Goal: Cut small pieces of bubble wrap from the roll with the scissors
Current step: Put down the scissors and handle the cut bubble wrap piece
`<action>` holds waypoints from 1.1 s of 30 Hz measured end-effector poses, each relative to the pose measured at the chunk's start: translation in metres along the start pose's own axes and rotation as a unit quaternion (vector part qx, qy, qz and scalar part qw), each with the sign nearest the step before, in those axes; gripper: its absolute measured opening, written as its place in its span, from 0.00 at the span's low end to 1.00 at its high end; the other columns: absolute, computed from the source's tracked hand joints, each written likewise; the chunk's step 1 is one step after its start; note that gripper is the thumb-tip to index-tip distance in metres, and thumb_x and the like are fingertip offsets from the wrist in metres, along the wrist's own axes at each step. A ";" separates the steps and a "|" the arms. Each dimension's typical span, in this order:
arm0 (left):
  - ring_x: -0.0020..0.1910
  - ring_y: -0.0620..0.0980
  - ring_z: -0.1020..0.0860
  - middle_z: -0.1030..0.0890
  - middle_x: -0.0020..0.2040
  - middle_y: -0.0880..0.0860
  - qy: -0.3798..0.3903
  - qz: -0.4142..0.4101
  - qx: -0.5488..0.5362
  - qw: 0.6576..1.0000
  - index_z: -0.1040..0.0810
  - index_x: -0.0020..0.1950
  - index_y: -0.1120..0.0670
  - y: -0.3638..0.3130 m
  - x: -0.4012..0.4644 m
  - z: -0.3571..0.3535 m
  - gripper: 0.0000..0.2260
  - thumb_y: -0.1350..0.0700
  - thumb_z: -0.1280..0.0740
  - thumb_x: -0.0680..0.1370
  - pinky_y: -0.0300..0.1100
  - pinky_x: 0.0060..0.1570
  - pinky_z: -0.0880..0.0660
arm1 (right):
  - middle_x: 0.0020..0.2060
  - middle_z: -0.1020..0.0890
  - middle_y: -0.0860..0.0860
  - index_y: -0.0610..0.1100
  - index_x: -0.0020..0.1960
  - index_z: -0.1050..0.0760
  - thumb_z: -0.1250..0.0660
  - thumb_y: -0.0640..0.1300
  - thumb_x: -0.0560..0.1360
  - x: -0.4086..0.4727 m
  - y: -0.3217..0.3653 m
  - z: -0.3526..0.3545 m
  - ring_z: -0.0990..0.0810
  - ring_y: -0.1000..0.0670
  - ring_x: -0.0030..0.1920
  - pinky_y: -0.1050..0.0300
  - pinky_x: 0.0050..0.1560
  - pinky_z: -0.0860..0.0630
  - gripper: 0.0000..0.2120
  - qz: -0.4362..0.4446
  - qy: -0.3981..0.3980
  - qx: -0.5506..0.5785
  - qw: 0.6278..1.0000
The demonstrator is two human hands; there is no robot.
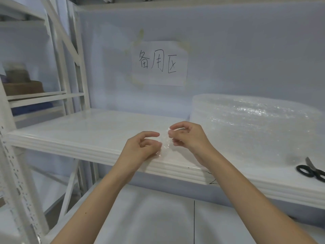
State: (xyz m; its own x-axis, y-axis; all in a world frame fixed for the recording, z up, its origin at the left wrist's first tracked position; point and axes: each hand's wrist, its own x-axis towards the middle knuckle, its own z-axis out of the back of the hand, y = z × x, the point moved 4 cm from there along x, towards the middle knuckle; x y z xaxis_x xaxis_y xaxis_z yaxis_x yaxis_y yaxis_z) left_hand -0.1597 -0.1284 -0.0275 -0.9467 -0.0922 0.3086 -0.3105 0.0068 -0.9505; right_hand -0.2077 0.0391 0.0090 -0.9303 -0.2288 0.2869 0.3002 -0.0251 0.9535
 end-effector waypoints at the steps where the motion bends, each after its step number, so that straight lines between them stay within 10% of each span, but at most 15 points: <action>1: 0.37 0.50 0.19 0.16 0.36 0.51 -0.005 0.001 0.002 1.000 0.20 0.57 0.56 0.000 0.001 0.005 0.11 0.65 0.29 0.75 0.45 0.50 0.19 | 0.36 0.17 0.45 0.39 0.49 0.20 0.27 0.36 0.72 0.004 -0.001 -0.004 0.21 0.50 0.33 0.60 0.40 0.19 0.06 -0.004 0.007 0.024 1.000; 17: 0.37 0.49 0.17 0.18 0.42 0.54 -0.132 0.020 -0.045 0.990 0.18 0.51 0.57 0.006 0.008 0.049 0.09 0.65 0.37 0.79 0.44 0.46 0.18 | 0.45 0.17 0.40 0.38 0.50 0.20 0.29 0.39 0.73 0.077 -0.037 -0.038 0.21 0.45 0.34 0.47 0.48 0.19 0.07 0.000 0.000 -0.179 0.984; 21: 0.38 0.50 0.17 0.19 0.44 0.55 -0.128 0.022 -0.040 0.991 0.18 0.51 0.58 0.003 0.005 0.050 0.09 0.64 0.38 0.79 0.42 0.44 0.18 | 0.56 0.19 0.49 0.43 0.55 0.20 0.37 0.45 0.79 0.071 -0.025 -0.027 0.22 0.49 0.50 0.53 0.58 0.25 0.11 0.053 -0.038 -0.230 0.971; 27: 0.39 0.51 0.17 0.19 0.45 0.55 -0.105 0.021 -0.050 0.993 0.18 0.51 0.57 -0.006 -0.001 0.032 0.09 0.64 0.38 0.79 0.41 0.43 0.18 | 0.46 0.21 0.63 0.45 0.53 0.19 0.40 0.45 0.79 0.029 0.003 0.006 0.19 0.50 0.53 0.53 0.59 0.24 0.12 0.073 -0.069 -0.209 0.973; 33: 0.39 0.51 0.16 0.19 0.45 0.55 -0.039 0.030 -0.040 0.998 0.17 0.49 0.56 -0.008 -0.007 -0.021 0.09 0.63 0.37 0.79 0.49 0.50 0.19 | 0.38 0.16 0.50 0.45 0.41 0.19 0.38 0.42 0.77 -0.048 0.030 0.053 0.18 0.47 0.38 0.57 0.37 0.20 0.11 0.101 -0.110 -0.233 0.961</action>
State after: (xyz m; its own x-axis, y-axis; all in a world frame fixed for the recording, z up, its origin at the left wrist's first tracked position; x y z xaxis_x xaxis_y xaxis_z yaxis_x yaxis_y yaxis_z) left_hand -0.1525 -0.1067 -0.0212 -0.9553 -0.1665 0.2443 -0.2619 0.0936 -0.9605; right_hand -0.1652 0.1011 0.0287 -0.8497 -0.0658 0.5232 0.4940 -0.4461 0.7463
